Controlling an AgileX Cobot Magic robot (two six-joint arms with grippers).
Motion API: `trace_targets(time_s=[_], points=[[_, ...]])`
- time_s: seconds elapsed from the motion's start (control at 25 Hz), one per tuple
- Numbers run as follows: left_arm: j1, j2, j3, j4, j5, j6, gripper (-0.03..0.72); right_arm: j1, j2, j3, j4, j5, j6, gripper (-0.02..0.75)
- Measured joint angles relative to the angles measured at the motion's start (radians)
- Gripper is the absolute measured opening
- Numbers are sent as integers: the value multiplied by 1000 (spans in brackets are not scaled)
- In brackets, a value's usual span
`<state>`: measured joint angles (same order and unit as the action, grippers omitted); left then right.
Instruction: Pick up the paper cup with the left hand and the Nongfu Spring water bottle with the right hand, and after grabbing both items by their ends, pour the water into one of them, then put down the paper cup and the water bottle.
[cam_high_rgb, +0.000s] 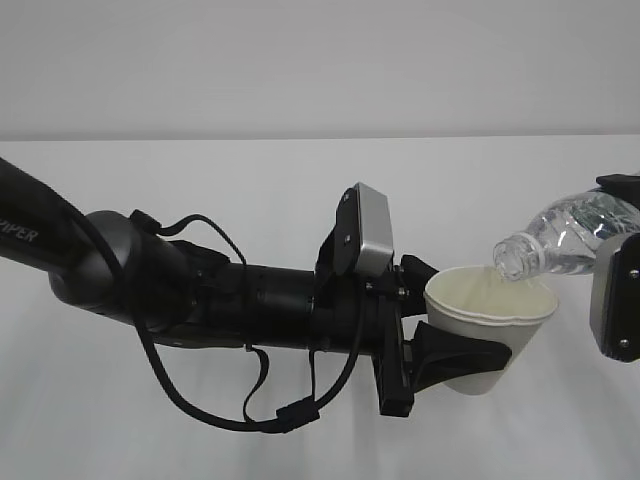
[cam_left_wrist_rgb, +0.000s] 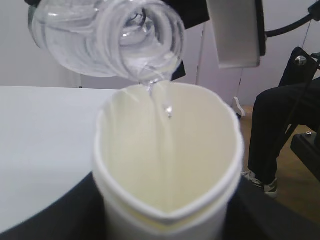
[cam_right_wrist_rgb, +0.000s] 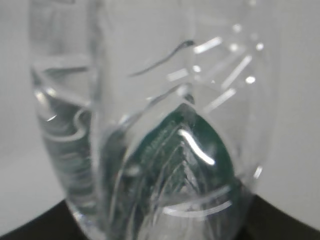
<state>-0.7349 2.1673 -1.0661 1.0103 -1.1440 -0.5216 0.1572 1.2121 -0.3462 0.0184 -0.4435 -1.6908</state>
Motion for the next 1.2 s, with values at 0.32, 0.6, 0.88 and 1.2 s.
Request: trace_targets(time_s=[0.32, 0.6, 0.88, 1.2], points=[[0, 0, 0, 0, 0, 0, 416, 0, 0, 0, 0, -6, -2, 363], [0, 0, 0, 0, 0, 0, 416, 0, 0, 0, 0, -27, -2, 363], [0, 0, 0, 0, 0, 0, 416, 0, 0, 0, 1, -27, -2, 363], [0, 0, 0, 0, 0, 0, 416, 0, 0, 0, 2, -29, -4, 362]])
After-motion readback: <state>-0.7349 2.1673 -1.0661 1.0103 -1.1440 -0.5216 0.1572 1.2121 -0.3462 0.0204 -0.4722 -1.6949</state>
